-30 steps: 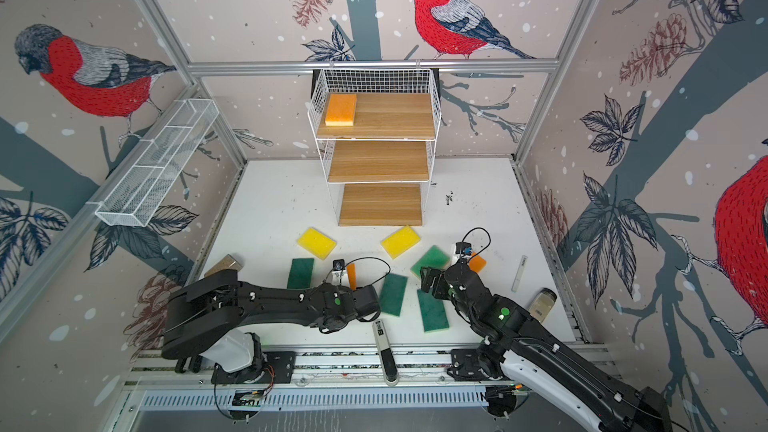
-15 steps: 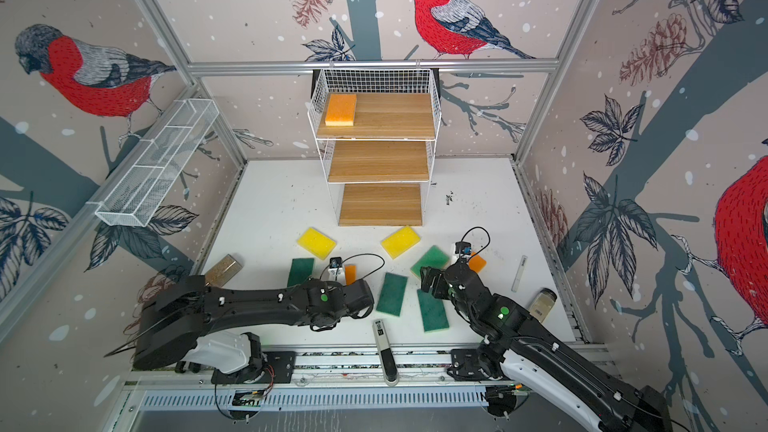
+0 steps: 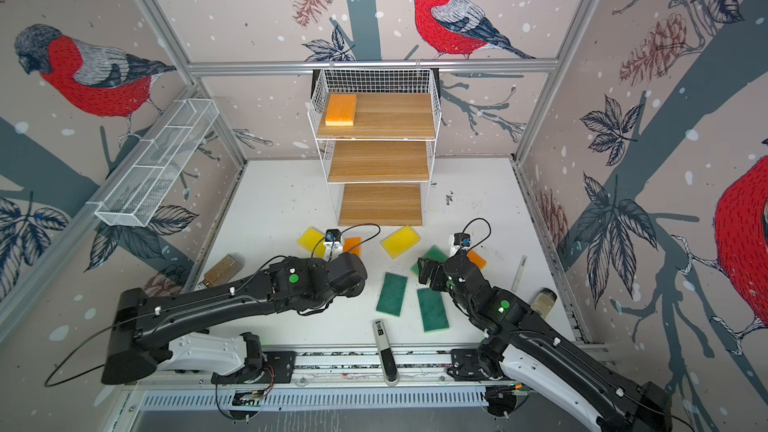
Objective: Place and organize the cleaning sponges onto the shelf
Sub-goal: 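Lift the orange sponge with the left gripper toward the wooden shelf, then carry the orange sponge over the top shelf beside the placed sponge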
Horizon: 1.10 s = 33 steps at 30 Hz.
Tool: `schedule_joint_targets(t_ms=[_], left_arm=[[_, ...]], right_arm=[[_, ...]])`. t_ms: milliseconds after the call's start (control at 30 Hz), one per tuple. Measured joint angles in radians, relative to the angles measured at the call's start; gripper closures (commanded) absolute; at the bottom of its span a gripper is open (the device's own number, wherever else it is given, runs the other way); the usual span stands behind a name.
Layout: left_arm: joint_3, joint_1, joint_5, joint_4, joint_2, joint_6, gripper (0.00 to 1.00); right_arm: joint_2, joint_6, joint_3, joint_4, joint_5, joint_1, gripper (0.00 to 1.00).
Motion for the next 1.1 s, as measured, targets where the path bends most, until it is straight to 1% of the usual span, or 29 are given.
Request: schedule_joint_targets(t_ms=[267,567,800,967,1100], left_arm=[[0.241,0.000,-0.046,-0.109,0.008,0.112,0.43],[0.595,0.032,-0.069,-0.171,0.143,0.277,0.44],[0.815,0.121,-0.060,-0.156,0.256,0.432,0.43],[0.981,0.196,-0.025,-0.103,0.357,0.553,0.43],[1.091,0.231,0.014,-0.068,0.439,0.626,0.42]], right_arm=[[0.013,-0.023,0.076,0.017,0.074,0.000,0.00],[0.122,-0.087,0.131,0.048,0.093,-0.001,0.00],[0.135,-0.125,0.133,0.068,0.103,-0.010,0.00],[0.145,-0.132,0.138,0.069,0.113,-0.019,0.00],[0.150,-0.139,0.138,0.069,0.119,-0.024,0.01]])
